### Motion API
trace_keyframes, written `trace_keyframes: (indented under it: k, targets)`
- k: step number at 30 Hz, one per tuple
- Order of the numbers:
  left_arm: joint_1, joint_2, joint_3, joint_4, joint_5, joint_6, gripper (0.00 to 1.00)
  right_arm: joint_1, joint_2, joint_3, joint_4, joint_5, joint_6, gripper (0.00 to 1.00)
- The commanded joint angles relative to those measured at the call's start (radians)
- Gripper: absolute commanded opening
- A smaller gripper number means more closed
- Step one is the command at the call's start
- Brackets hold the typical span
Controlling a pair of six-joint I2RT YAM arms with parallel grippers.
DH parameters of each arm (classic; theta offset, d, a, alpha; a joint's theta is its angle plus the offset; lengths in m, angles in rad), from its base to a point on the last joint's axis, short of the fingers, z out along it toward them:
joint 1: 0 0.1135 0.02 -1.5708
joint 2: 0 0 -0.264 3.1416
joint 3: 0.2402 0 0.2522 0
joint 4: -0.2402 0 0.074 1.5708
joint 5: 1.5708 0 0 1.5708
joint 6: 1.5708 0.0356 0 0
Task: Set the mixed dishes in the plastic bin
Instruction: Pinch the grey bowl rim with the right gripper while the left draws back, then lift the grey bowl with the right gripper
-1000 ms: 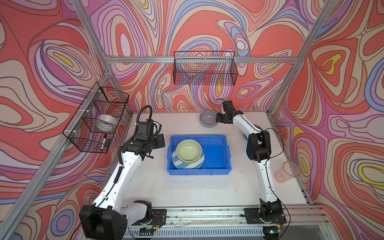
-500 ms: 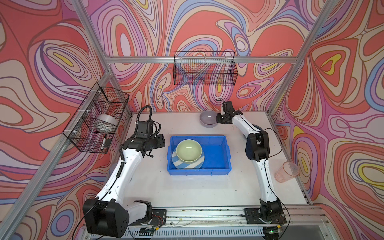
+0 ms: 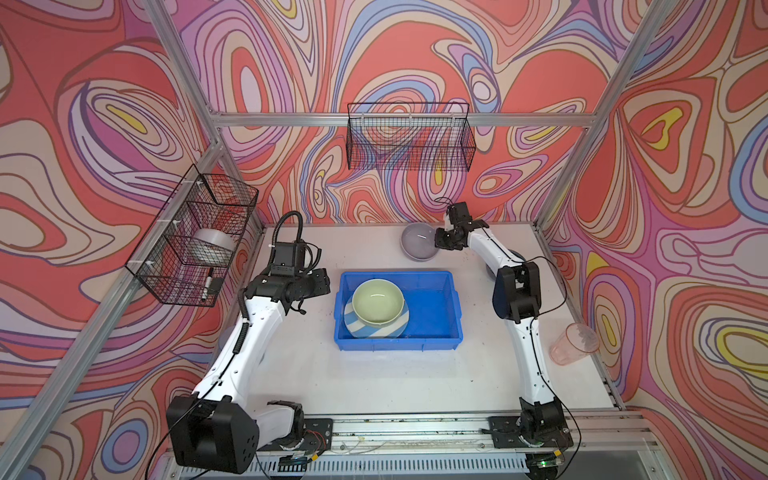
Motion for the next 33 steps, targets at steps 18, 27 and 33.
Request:
trace_keyframes:
  k: [18,27,33]
  targets:
    - [0.012,-0.007,-0.004,0.003,0.056,0.021,0.62,-0.025,-0.255,-0.206,0.129,-0.162,0.071,0.00]
    - [0.013,-0.004,-0.002,0.002,0.068,0.023,0.62,-0.025,-0.351,-0.199,0.091,-0.181,0.066,0.00]
    - [0.013,-0.019,-0.010,0.011,0.094,0.033,0.63,-0.019,-0.420,-0.190,-0.009,-0.174,0.009,0.00]
